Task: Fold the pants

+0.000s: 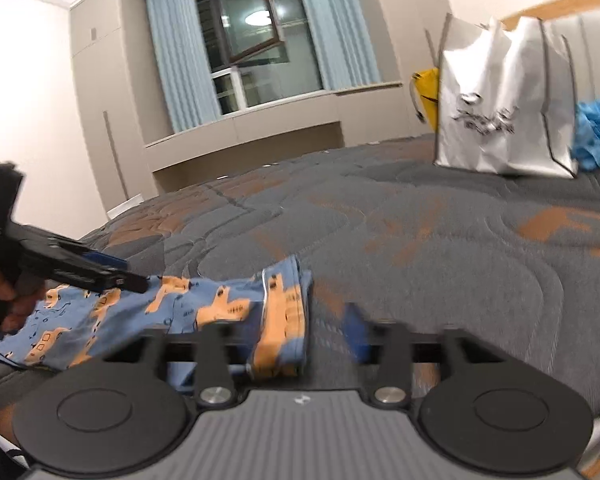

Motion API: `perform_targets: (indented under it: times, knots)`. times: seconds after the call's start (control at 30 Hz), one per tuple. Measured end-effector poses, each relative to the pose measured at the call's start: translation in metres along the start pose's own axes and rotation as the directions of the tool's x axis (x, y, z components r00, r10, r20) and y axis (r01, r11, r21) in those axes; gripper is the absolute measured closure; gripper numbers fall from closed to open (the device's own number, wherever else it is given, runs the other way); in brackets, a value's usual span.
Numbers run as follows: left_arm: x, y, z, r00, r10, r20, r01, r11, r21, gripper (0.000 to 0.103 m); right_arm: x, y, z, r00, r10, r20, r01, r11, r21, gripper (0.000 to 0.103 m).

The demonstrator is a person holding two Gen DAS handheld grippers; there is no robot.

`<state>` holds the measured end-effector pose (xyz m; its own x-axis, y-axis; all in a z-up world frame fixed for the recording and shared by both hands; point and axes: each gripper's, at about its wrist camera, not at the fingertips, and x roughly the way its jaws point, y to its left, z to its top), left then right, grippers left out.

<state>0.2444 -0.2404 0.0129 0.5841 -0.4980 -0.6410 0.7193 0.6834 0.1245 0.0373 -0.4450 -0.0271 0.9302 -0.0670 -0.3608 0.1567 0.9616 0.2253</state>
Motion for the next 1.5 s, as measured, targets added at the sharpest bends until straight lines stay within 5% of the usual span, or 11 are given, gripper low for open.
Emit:
perform_targets:
  times: [0.23, 0.27, 0.33, 0.4, 0.67, 0.77, 0.83, 1.03, 1.17, 1.27, 1.5]
  knots:
    - [-0.054, 0.035, -0.058, 0.989, 0.148, 0.025, -0.141, 0.974, -0.176, 0.025, 0.072, -0.011, 0.040, 0.976, 0.141, -0.166, -0.146, 0.989, -0.022, 0.034]
    - [-0.061, 0.043, -0.068, 0.984, 0.177, 0.016, -0.170, 0.964, -0.204, 0.023, 0.083, -0.012, 0.042, 0.967, 0.158, -0.199, -0.164, 0.986, -0.011, 0.036]
    - [-0.069, 0.060, -0.085, 0.973, 0.229, -0.016, -0.225, 0.940, -0.258, 0.022, 0.103, -0.014, 0.044, 0.946, 0.194, -0.259, -0.194, 0.981, 0.027, 0.074]
    - [-0.074, 0.077, -0.101, 0.962, 0.267, -0.055, -0.270, 0.910, -0.314, 0.022, 0.109, -0.015, 0.046, 0.941, 0.198, -0.273, -0.192, 0.980, 0.051, 0.086]
    - [-0.117, 0.130, -0.142, 0.911, 0.405, -0.077, -0.392, 0.794, -0.464, 0.021, 0.103, 0.002, 0.050, 0.966, 0.075, -0.247, -0.100, 0.991, -0.092, 0.086]
    - [-0.138, 0.142, -0.154, 0.887, 0.456, -0.069, -0.430, 0.762, -0.485, 0.017, 0.108, 0.009, 0.045, 0.964, 0.032, -0.262, -0.068, 0.989, -0.131, 0.073]
    - [-0.154, 0.152, -0.166, 0.861, 0.502, -0.076, -0.469, 0.729, -0.499, 0.015, 0.101, 0.015, 0.051, 0.973, -0.010, -0.230, -0.025, 0.988, -0.151, 0.035]
    - [-0.189, 0.209, -0.214, 0.802, 0.587, -0.112, -0.515, 0.584, -0.627, 0.005, 0.092, 0.059, 0.066, 0.986, 0.036, -0.164, -0.073, 0.972, -0.223, 0.005]
    - [-0.196, 0.258, -0.239, 0.848, 0.526, -0.066, -0.377, 0.511, -0.773, 0.010, 0.110, 0.117, 0.070, 0.962, 0.194, -0.194, -0.240, 0.936, -0.258, 0.000]
    - [-0.194, 0.283, -0.242, 0.874, 0.486, -0.014, -0.294, 0.504, -0.812, 0.018, 0.139, 0.169, 0.071, 0.923, 0.296, -0.245, -0.360, 0.888, -0.285, 0.000]
    - [-0.166, 0.310, -0.237, 0.897, 0.442, -0.025, -0.298, 0.560, -0.773, 0.055, 0.207, 0.277, 0.061, 0.828, 0.437, -0.352, -0.542, 0.784, -0.303, 0.001]
